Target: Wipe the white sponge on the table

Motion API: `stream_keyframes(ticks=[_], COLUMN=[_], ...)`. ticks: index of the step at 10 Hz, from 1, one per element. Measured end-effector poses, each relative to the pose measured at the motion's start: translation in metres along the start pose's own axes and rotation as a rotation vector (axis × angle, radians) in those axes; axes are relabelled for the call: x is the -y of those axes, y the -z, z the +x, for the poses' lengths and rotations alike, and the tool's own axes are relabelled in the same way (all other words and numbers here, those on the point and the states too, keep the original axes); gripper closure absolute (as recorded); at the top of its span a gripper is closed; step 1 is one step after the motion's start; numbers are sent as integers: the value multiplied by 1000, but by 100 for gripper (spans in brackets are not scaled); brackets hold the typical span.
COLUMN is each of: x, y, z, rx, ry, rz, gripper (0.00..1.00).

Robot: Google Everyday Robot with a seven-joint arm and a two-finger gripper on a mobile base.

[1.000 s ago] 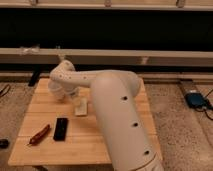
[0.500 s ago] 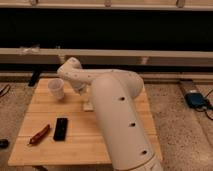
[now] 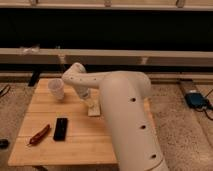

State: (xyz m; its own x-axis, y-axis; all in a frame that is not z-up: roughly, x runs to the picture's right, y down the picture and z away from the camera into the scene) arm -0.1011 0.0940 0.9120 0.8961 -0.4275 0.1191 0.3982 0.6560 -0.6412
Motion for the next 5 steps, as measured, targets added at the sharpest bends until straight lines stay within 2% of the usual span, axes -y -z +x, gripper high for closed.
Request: stream_keyframes(ticks=[5], x=[-48], y=[28], z=[-44], rx=[95], ry=[102], rz=[-8], gripper=[100])
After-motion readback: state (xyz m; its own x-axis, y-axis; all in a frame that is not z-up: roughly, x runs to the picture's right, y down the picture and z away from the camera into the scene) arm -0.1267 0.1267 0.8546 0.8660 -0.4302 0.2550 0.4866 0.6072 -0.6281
